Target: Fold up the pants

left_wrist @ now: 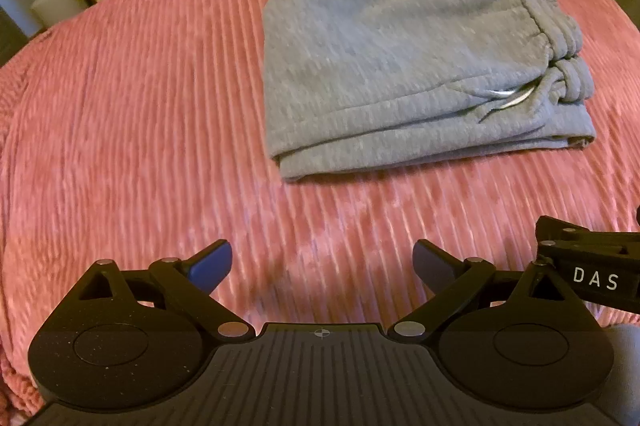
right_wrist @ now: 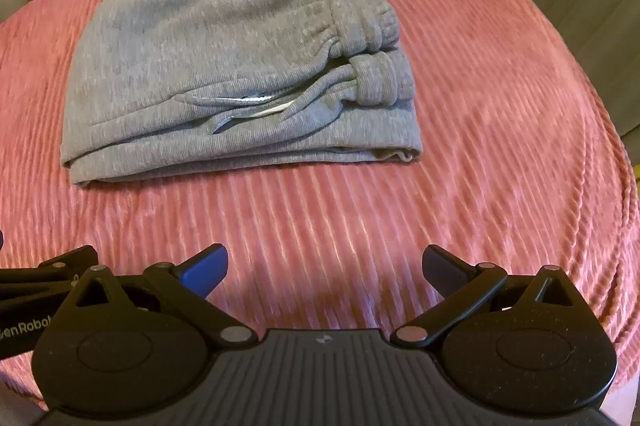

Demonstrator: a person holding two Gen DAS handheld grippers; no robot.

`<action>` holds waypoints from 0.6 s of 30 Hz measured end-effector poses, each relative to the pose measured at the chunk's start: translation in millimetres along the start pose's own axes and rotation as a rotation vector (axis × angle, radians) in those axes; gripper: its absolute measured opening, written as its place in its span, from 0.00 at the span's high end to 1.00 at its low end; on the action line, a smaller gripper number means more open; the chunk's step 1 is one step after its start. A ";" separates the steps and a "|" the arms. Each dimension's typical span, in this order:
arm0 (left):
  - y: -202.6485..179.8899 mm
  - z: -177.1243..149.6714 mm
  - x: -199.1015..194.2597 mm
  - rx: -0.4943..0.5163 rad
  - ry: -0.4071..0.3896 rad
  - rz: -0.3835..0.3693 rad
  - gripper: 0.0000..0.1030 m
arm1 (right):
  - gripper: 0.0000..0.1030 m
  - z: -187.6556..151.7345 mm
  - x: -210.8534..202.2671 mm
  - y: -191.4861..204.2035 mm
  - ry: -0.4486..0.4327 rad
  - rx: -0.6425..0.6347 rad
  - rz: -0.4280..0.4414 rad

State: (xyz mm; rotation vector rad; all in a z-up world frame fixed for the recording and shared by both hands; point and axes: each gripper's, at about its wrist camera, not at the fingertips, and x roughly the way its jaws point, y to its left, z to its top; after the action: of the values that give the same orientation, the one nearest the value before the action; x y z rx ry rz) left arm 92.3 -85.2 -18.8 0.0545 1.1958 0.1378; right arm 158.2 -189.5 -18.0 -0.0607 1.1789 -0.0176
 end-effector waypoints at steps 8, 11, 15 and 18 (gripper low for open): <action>1.3 -0.3 -0.6 -0.003 -0.002 0.003 0.03 | 0.00 0.2 -0.4 1.2 -0.014 0.001 0.002; 1.6 -0.3 -1.7 -0.003 -0.006 0.006 0.03 | 0.00 0.7 -1.4 1.4 -0.022 -0.003 0.002; 1.8 -0.2 -2.2 -0.005 -0.005 0.005 0.03 | 0.00 1.3 -2.0 2.7 -0.027 -0.011 -0.001; 2.0 -0.3 -3.0 -0.007 -0.008 0.004 0.03 | 0.00 1.2 -2.1 2.6 -0.029 -0.008 0.001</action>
State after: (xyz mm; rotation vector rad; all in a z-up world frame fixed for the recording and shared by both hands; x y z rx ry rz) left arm 90.8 -83.6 -15.9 0.0512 1.1872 0.1448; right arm 158.4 -186.8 -15.8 -0.0667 1.1499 -0.0110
